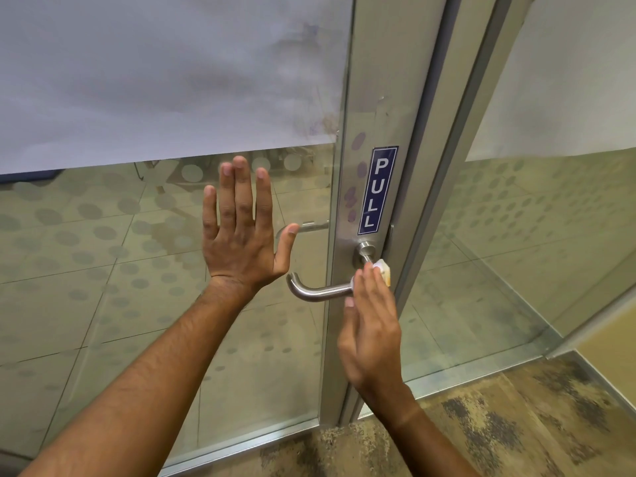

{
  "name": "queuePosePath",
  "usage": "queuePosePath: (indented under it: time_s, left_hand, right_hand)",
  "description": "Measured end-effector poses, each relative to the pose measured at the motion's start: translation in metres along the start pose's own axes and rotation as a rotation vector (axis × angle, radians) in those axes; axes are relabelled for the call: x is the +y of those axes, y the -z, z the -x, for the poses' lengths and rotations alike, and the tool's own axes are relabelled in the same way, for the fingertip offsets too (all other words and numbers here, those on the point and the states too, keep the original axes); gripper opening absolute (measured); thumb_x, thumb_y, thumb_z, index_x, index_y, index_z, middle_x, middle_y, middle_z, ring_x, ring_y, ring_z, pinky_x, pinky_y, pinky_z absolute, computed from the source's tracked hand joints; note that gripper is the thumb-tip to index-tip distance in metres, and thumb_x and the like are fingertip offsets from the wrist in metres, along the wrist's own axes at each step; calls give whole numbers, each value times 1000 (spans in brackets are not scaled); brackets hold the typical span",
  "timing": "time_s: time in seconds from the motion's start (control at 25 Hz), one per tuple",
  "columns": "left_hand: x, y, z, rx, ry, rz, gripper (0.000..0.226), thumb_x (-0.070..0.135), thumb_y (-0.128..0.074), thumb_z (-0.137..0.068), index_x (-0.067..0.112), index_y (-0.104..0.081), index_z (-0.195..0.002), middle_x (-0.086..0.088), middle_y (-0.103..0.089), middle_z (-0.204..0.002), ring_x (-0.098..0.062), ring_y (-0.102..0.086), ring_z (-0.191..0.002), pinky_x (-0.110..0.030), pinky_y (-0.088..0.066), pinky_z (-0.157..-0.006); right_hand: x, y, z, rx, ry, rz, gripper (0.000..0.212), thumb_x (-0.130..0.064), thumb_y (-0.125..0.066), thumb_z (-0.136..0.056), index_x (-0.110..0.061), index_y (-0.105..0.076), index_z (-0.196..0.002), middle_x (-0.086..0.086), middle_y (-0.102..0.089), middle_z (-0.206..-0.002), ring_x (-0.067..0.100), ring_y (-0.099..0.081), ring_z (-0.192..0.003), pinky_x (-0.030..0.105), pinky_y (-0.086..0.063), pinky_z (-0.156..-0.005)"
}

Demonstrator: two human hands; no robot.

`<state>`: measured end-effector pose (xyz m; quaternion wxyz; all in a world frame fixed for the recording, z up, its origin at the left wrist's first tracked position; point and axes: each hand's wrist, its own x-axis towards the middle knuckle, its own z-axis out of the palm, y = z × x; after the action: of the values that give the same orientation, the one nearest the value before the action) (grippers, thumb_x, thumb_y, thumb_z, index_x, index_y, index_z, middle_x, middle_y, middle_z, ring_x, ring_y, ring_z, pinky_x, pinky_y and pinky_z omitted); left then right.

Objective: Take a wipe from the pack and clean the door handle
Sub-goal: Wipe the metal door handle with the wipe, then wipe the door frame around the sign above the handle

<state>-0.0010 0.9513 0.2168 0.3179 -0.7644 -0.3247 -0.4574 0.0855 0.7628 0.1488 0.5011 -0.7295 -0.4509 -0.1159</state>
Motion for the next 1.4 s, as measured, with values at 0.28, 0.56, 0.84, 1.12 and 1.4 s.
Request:
queuePosePath:
  time_s: [0.28, 0.56, 0.84, 1.12, 1.4]
  left_hand:
    - [-1, -1, 1, 13, -13, 13, 93, 56, -41, -96, 7, 7, -159, -19, 0, -159, -24, 20, -153, -43, 9, -125]
    - [0, -1, 0, 1, -5, 29, 94, 56, -43, -95, 7, 4, -159, -21, -4, -159, -24, 20, -153, -42, 9, -125]
    - [1, 14, -1, 5, -14, 192, 91, 48, -58, -87, 2, -18, -155, -22, -10, -160, -24, 12, -155, -44, 1, -126]
    - [0, 25, -30, 50, -28, 221, 87, 49, -53, -89, 2, -20, -155, -22, -12, -160, -25, 9, -155, -45, -2, -126]
    - [-4, 24, -60, 66, -70, 143, 89, 51, -51, -90, 1, -19, -157, -26, -16, -161, -38, -10, -152, -47, -4, -126]
  right_hand:
    - [12, 3, -51, 115, -540, -282, 31, -25, -60, -96, -17, -64, -126, -14, -68, -112, -16, -60, -90, 12, -52, -86]
    - [4, 17, -62, 270, -293, -243, 37, -6, -66, -90, -11, -63, -127, 5, -68, -122, 13, -65, -110, 24, -56, -89]
    - [-15, 39, -98, 392, 49, -118, 28, 2, -66, -87, -1, -68, -115, 9, -72, -104, 13, -67, -92, 2, -45, -82]
    - [-43, 49, -140, 485, 297, -88, 27, 7, -67, -85, 0, -71, -110, 15, -72, -99, 22, -69, -92, 27, -56, -87]
    - [-55, 41, -165, 526, 457, -47, 21, 11, -69, -82, 4, -73, -101, 15, -73, -91, 29, -70, -82, 34, -57, -75]
